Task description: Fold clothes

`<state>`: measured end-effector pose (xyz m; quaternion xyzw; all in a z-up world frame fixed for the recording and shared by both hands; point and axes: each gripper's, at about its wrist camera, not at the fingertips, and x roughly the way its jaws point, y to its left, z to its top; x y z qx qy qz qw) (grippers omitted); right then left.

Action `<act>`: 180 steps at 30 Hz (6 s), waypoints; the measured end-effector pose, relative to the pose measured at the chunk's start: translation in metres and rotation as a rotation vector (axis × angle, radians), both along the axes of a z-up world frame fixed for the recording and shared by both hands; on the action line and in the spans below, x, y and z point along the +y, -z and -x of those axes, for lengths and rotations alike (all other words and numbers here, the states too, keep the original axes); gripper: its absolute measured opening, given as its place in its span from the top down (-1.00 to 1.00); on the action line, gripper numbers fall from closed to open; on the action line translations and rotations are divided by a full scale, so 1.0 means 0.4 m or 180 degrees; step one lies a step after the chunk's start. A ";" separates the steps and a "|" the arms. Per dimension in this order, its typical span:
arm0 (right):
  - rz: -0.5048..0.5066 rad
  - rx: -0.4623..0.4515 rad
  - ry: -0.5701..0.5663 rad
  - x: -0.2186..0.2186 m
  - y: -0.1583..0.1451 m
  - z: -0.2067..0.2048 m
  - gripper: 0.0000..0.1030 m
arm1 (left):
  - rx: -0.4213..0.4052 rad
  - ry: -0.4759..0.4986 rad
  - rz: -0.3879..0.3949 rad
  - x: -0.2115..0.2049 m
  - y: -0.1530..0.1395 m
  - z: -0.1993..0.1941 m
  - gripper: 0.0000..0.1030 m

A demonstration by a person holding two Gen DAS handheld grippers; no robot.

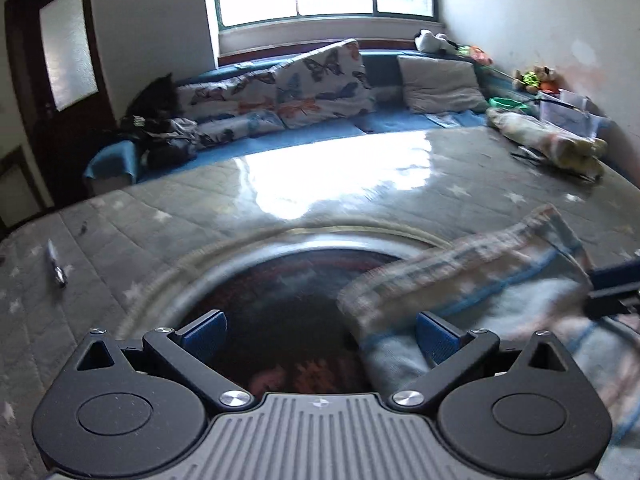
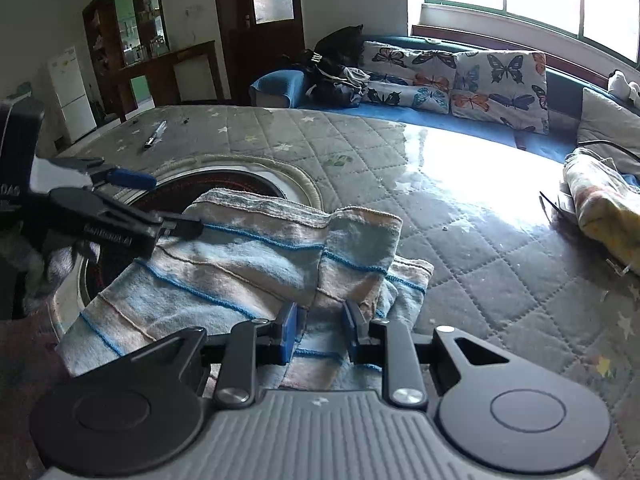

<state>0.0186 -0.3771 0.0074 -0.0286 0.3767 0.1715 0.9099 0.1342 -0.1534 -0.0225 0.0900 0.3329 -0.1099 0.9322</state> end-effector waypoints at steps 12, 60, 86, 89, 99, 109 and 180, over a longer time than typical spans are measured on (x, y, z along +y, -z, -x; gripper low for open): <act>-0.0050 -0.0042 0.0091 0.002 -0.020 -0.069 0.51 | 0.0000 -0.0115 -0.0081 0.011 -0.012 -0.033 -0.98; -0.0819 0.0031 0.1021 -0.076 0.054 0.060 -0.20 | 0.0523 0.0199 0.0818 0.026 -0.027 0.133 -0.50; -0.1274 -0.0073 0.1017 -0.090 0.044 0.071 0.77 | 0.0624 0.0267 0.1058 0.021 -0.041 0.114 0.79; -0.1251 -0.0183 0.1017 -0.091 0.012 0.081 0.79 | 0.0530 0.0345 0.1061 0.009 -0.069 0.117 0.83; -0.0973 -0.0459 0.1222 -0.155 -0.079 0.102 0.79 | 0.0389 0.0650 0.1028 -0.099 -0.127 0.084 0.83; -0.0733 -0.0172 0.1481 -0.211 0.001 0.065 0.79 | 0.0564 0.0692 0.0779 -0.204 -0.045 0.025 0.80; -0.0993 -0.0253 0.1652 -0.234 0.038 0.094 0.72 | 0.0731 0.0665 0.0900 -0.206 -0.039 0.049 0.81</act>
